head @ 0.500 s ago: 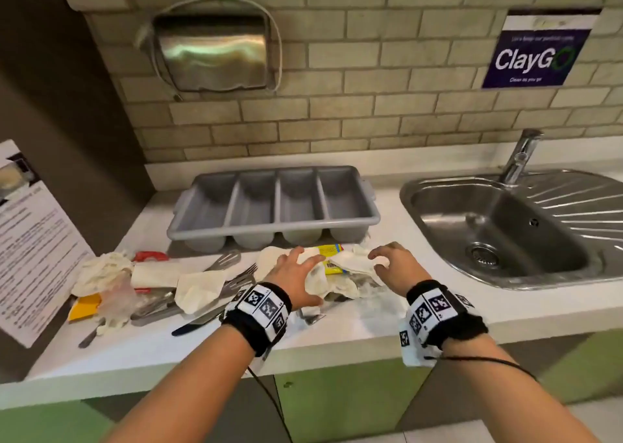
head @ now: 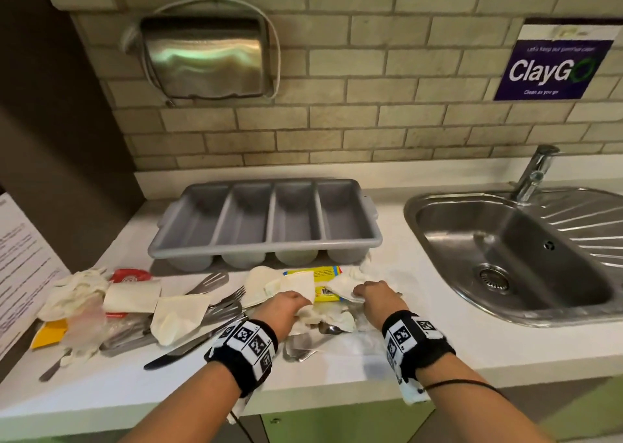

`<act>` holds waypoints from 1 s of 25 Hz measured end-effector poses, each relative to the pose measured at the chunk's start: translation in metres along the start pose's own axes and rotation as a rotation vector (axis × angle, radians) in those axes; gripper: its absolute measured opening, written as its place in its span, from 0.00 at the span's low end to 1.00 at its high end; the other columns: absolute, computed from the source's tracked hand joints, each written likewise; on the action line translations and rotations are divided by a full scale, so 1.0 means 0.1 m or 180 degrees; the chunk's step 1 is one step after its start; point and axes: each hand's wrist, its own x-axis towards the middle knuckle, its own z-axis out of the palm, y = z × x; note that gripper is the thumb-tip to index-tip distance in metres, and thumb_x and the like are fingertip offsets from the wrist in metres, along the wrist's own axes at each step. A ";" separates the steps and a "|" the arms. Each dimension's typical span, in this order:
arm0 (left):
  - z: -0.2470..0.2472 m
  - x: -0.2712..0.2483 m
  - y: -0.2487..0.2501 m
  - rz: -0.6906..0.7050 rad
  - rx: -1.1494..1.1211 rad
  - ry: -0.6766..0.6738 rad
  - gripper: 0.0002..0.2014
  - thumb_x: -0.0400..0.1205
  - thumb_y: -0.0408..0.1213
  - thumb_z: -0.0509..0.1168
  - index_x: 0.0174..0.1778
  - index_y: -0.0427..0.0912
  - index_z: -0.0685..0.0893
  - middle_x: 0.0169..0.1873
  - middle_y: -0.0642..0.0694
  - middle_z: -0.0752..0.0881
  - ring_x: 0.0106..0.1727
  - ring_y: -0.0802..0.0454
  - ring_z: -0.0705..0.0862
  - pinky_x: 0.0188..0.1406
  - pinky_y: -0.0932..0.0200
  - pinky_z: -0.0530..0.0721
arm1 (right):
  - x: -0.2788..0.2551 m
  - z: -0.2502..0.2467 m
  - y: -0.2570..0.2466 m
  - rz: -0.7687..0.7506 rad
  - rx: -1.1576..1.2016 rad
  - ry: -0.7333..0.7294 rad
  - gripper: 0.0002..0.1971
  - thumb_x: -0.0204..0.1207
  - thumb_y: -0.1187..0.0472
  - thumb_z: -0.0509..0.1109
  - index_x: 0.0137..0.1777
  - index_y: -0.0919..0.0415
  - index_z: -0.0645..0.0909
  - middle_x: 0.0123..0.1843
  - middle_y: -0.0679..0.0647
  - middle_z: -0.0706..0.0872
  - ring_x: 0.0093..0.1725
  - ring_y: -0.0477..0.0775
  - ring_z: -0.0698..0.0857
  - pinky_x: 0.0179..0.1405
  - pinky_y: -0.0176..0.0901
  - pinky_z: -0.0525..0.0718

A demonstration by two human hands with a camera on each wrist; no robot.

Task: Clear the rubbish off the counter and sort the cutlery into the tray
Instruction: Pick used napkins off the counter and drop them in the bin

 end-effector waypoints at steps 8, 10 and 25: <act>-0.25 0.02 -0.05 -0.0358 -0.1324 0.1284 0.19 0.77 0.20 0.59 0.60 0.37 0.86 0.60 0.37 0.86 0.63 0.44 0.83 0.59 0.72 0.69 | -0.04 -0.16 0.01 0.0240 0.1188 0.0809 0.15 0.78 0.70 0.59 0.59 0.61 0.83 0.54 0.68 0.87 0.51 0.69 0.86 0.53 0.58 0.87; -0.31 0.01 -0.04 -0.0486 -0.1503 0.1459 0.17 0.77 0.21 0.60 0.57 0.36 0.87 0.57 0.37 0.88 0.59 0.47 0.85 0.52 0.75 0.69 | -0.06 -0.16 -0.02 0.0255 0.1448 0.1100 0.14 0.78 0.68 0.60 0.58 0.63 0.83 0.52 0.70 0.87 0.51 0.70 0.86 0.52 0.58 0.86; -0.87 -0.85 0.24 -0.0588 -0.2807 0.3296 0.17 0.76 0.18 0.59 0.48 0.42 0.87 0.35 0.57 0.85 0.30 0.75 0.80 0.35 0.81 0.77 | -1.02 -0.20 -0.19 -0.0279 0.2894 0.3019 0.11 0.74 0.72 0.66 0.54 0.72 0.85 0.46 0.56 0.87 0.42 0.53 0.85 0.45 0.24 0.80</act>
